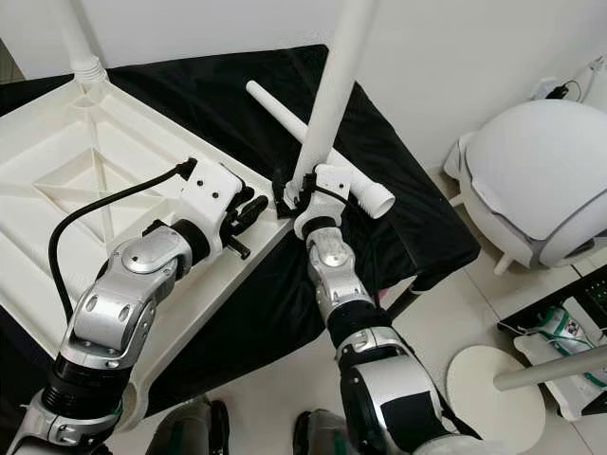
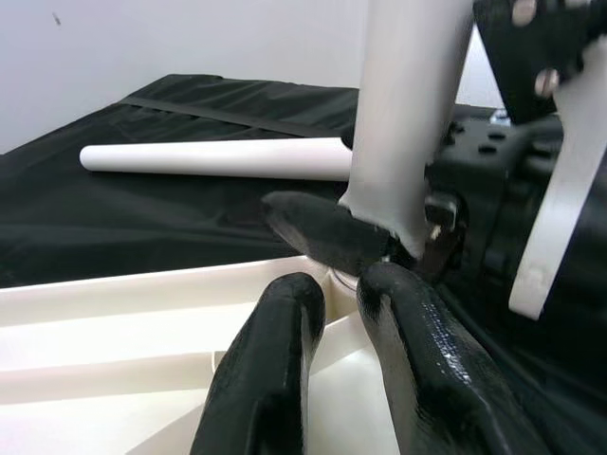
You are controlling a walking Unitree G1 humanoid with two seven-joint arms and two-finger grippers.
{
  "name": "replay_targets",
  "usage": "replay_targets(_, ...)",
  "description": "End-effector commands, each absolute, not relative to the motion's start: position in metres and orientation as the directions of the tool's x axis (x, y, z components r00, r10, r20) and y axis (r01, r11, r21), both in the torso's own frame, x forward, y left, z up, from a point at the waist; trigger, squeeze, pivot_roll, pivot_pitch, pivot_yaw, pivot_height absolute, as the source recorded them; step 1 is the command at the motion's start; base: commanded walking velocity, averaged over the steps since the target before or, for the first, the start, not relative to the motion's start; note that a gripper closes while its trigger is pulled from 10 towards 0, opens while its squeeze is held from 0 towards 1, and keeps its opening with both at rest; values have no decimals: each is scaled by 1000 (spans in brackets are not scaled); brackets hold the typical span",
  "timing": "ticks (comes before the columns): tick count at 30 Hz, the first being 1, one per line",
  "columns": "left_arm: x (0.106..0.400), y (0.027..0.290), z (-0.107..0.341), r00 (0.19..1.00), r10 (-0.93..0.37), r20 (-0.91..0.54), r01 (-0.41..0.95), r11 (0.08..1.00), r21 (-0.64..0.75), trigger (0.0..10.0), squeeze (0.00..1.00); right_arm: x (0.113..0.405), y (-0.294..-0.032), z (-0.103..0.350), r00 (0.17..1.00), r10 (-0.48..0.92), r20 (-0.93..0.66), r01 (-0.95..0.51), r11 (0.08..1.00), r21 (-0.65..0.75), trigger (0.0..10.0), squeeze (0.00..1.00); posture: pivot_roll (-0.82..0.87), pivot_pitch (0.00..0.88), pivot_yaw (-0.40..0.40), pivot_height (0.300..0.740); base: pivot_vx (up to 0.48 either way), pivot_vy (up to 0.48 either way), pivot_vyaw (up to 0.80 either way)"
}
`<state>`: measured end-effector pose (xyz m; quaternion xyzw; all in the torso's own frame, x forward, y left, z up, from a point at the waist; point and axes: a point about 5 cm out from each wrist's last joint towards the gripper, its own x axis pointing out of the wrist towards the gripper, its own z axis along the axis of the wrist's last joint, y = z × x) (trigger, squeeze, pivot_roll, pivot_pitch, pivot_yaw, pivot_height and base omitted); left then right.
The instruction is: Building children table
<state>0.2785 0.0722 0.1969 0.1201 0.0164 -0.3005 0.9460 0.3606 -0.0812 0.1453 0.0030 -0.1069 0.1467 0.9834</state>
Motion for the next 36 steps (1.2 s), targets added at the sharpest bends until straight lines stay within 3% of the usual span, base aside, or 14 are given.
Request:
replay_targets(1, 280, 72, 195, 845, -525, -104, 534, 815, 225, 10000, 0, 363, -86, 146, 922, 334, 197, -333, 942, -42, 10000, 0, 23, 36, -54, 740, 0, 0, 0)
replay_targets(4, 281, 73, 195, 845, -525, -103, 534, 815, 225, 10000, 0, 366, -92, 151, 913, 354, 205, -350, 935, -57, 10000, 0, 21, 39, -52, 740, 0, 0, 0)
replay_targets(5, 281, 73, 195, 845, -525, -103, 534, 815, 224, 10000, 0, 368, -96, 156, 905, 366, 218, -362, 930, -58, 8941, 0, 21, 39, -52, 740, 0, 0, 0)
replay_targets(6, 281, 73, 195, 845, -525, -103, 534, 815, 224, 10000, 0, 368, -96, 156, 905, 366, 218, -362, 930, -58, 8941, 0, 21, 39, -52, 740, 0, 0, 0)
replay_targets(7, 281, 73, 195, 845, -525, -103, 534, 815, 224, 10000, 0, 371, -103, 164, 889, 395, 231, -392, 918, -59, 0, 0, 16, 45, -50, 740, 0, 0, 0)
replay_targets(16, 282, 73, 196, 847, -522, -101, 530, 818, 222, 10000, 0, 380, -121, 172, 855, 487, 178, -473, 873, -117, 0, 0, 21, 54, -51, 740, 0, 0, 0)
replay_targets(26, 281, 74, 196, 851, -516, -99, 525, 822, 219, 10000, 0, 382, -120, 175, 814, 560, 155, -545, 829, -128, 0, 0, 25, 57, -54, 740, 0, 0, 0)
replay_targets(27, 281, 74, 196, 852, -515, -99, 523, 823, 220, 10000, 0, 382, -119, 173, 809, 571, 138, -555, 820, -139, 3608, 0, 27, 59, -55, 740, 0, 0, 0)
replay_targets(28, 281, 74, 196, 852, -514, -99, 522, 824, 220, 10000, 0, 382, -118, 172, 806, 579, 125, -562, 814, -147, 3608, 0, 27, 59, -55, 740, 0, 0, 0)
replay_targets(29, 281, 74, 196, 853, -513, -99, 521, 825, 219, 10000, 0, 382, -117, 171, 801, 589, 111, -572, 806, -153, 10000, 0, 28, 61, -57, 740, 0, 0, 0)
replay_targets(36, 280, 75, 196, 855, -509, -98, 517, 827, 219, 10000, 0, 382, -117, 160, 813, 580, 53, -573, 812, -115, 10000, 0, 34, 63, -62, 740, 0, 0, 0)
